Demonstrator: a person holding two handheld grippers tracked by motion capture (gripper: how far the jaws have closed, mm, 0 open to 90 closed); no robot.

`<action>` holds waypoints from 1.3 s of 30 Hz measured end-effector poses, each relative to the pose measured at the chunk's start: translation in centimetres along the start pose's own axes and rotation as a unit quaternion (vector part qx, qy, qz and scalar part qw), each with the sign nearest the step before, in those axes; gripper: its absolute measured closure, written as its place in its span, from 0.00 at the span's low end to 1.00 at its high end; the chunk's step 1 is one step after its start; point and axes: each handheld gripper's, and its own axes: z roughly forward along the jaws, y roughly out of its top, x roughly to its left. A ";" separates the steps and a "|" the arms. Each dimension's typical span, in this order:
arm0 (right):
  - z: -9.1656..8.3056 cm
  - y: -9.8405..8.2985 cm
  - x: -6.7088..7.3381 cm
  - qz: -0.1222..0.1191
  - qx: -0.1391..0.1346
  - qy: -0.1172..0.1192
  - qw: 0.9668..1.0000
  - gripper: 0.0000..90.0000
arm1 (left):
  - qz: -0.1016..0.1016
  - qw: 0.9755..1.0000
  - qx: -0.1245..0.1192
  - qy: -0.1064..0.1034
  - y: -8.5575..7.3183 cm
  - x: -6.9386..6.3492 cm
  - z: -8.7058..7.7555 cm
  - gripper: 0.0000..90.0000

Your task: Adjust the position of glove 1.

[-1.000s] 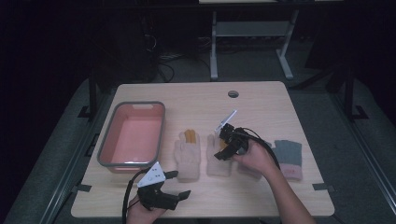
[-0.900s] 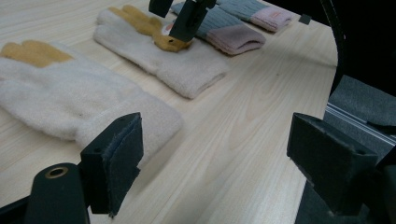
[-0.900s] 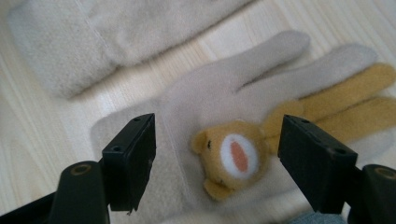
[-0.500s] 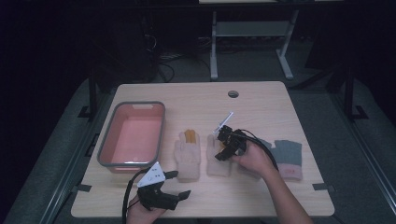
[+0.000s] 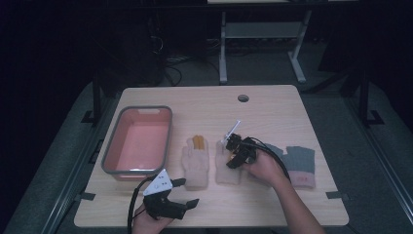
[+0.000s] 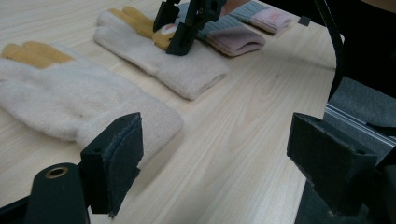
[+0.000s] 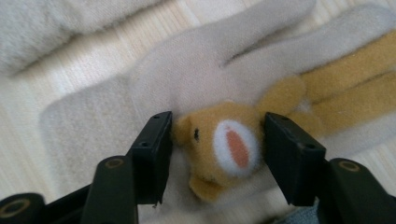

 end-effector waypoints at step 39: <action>-3.5 0.6 1.1 -0.016 -0.034 -0.018 0.999 0.65 | -0.003 1.000 -0.007 0.006 0.0 0.1 -0.2 0.21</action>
